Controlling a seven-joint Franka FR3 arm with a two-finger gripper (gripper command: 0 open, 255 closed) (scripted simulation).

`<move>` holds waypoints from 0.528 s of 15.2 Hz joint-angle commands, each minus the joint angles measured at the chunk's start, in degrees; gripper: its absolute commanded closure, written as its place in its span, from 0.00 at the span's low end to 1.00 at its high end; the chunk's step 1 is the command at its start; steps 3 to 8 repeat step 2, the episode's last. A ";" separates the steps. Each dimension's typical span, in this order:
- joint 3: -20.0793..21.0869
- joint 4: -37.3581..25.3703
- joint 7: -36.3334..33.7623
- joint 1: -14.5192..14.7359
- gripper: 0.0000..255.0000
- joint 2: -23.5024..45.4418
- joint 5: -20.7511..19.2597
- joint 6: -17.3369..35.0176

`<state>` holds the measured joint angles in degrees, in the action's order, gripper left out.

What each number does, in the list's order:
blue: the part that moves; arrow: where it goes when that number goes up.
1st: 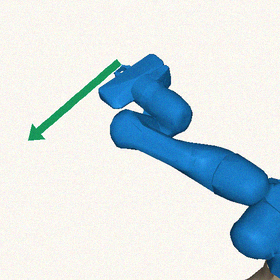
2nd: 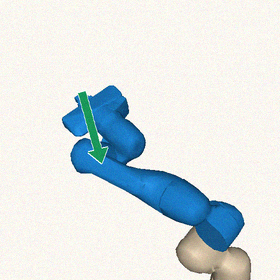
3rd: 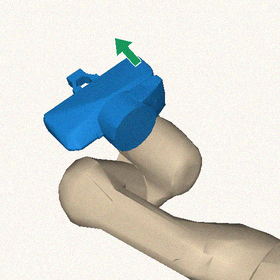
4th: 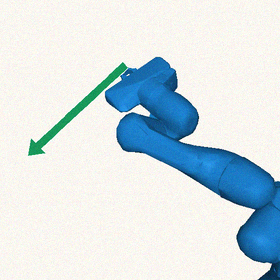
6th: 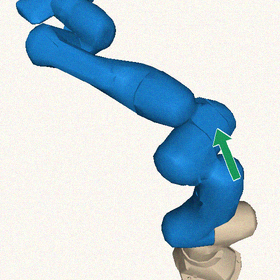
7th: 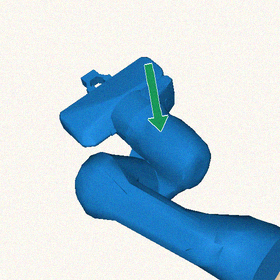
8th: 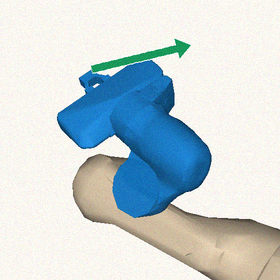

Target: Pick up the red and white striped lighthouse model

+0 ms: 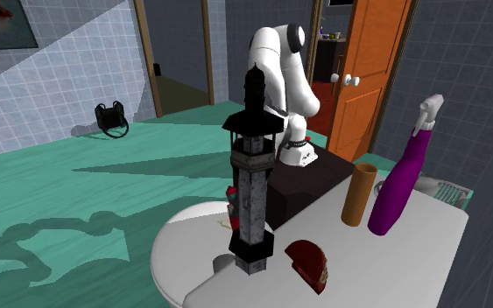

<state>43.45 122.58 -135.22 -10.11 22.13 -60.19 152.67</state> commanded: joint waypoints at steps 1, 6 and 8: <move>0.69 0.11 0.94 -0.58 1.00 -0.73 1.21 -0.20; 0.69 0.11 0.94 -0.58 1.00 -0.73 1.21 -0.20; 0.69 0.11 0.94 -0.58 1.00 -0.73 1.21 -0.20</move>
